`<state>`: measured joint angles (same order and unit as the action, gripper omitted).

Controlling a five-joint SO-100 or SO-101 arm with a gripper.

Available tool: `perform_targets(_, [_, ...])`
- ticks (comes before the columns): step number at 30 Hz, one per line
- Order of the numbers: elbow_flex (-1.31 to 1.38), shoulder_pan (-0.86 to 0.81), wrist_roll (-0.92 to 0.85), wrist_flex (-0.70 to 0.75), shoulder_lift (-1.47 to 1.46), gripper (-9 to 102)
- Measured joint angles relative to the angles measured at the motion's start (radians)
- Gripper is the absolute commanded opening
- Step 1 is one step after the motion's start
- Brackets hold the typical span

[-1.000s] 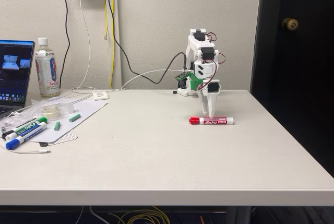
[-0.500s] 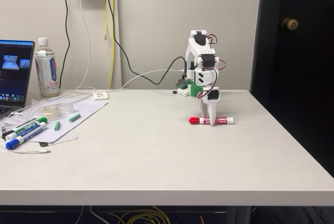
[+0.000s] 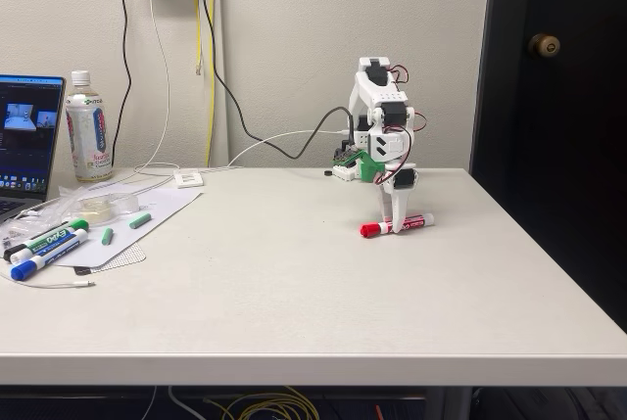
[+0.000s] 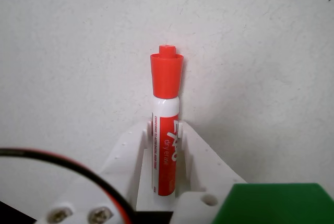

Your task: Pick up the red marker.

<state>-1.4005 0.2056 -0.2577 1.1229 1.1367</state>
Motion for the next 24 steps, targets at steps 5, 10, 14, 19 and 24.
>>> perform_targets(5, [0.0,0.0,0.0,-0.003,0.0,0])
perform_targets(10, [0.0,0.002,0.0,-0.003,0.011,0])
perform_targets(14, [-0.011,0.003,0.0,0.005,0.034,0])
perform_targets(19, [-0.12,0.003,0.008,-0.021,0.209,0])
perform_targets(24, [-0.468,-0.006,0.023,-0.167,0.629,0])
